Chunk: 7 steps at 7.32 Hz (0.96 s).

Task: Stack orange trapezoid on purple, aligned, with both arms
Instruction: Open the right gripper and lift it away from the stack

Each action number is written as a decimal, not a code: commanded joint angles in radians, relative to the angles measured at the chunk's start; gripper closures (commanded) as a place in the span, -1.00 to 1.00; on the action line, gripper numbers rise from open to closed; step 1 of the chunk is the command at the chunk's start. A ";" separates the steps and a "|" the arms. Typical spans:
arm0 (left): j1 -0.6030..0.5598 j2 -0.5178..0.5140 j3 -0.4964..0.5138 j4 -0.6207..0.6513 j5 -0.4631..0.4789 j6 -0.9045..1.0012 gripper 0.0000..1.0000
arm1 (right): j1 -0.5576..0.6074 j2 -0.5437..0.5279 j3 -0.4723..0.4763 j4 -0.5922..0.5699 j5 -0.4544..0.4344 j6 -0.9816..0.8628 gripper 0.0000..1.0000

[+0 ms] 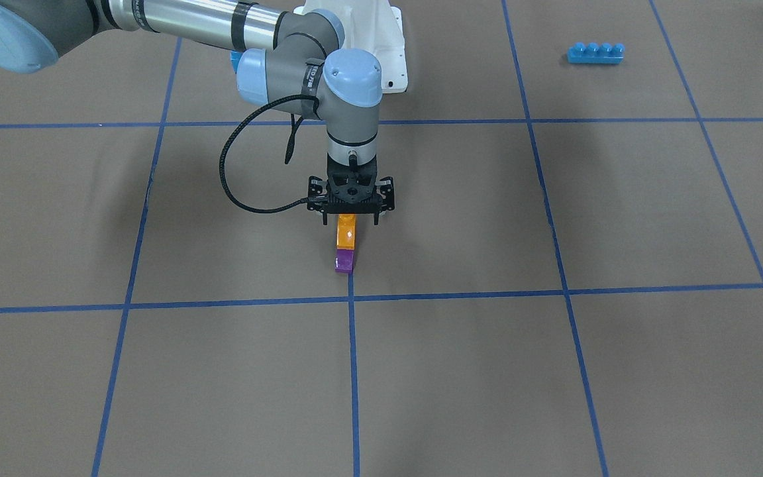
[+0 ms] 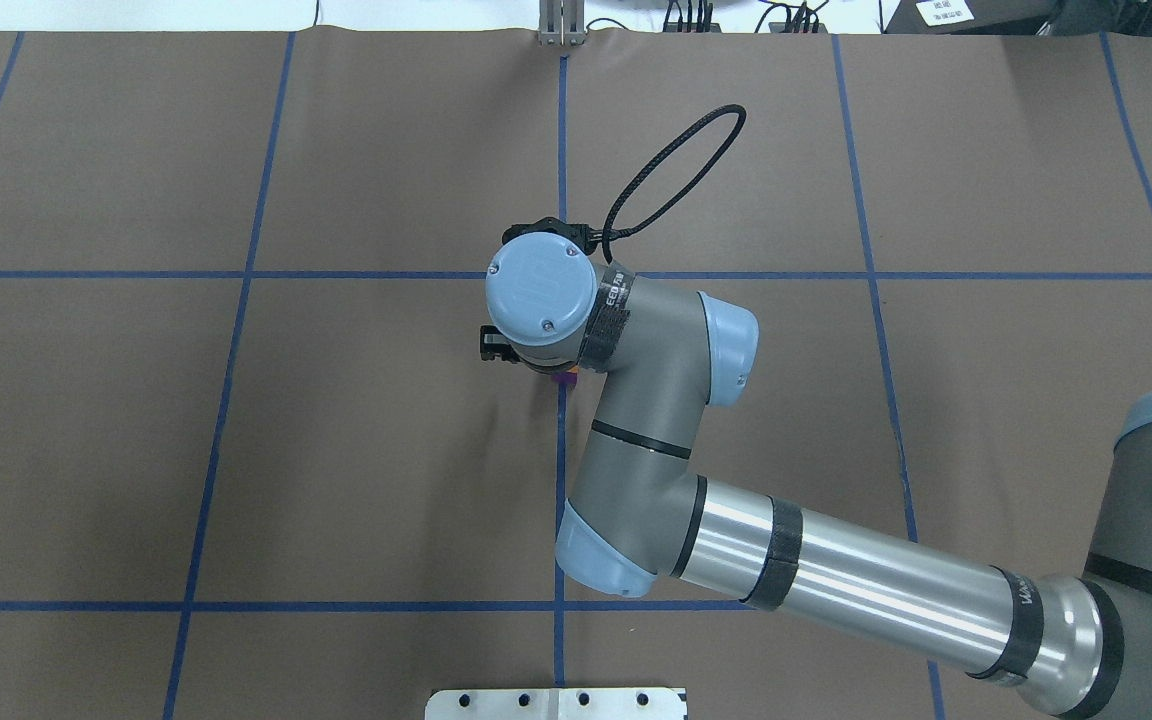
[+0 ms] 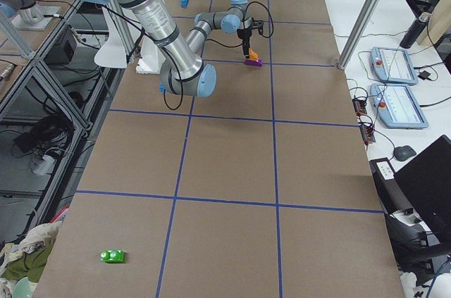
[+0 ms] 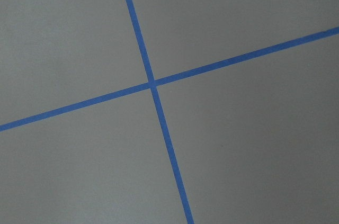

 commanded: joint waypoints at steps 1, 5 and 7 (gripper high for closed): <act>-0.001 0.001 0.002 0.000 0.000 0.000 -1.00 | 0.044 -0.004 0.169 -0.155 0.062 -0.003 -1.00; -0.021 0.028 0.051 -0.035 0.002 -0.008 -1.00 | 0.350 -0.271 0.443 -0.210 0.337 -0.355 -1.00; -0.044 0.034 0.085 -0.031 0.002 -0.008 -1.00 | 0.541 -0.427 0.454 -0.205 0.454 -0.681 -1.00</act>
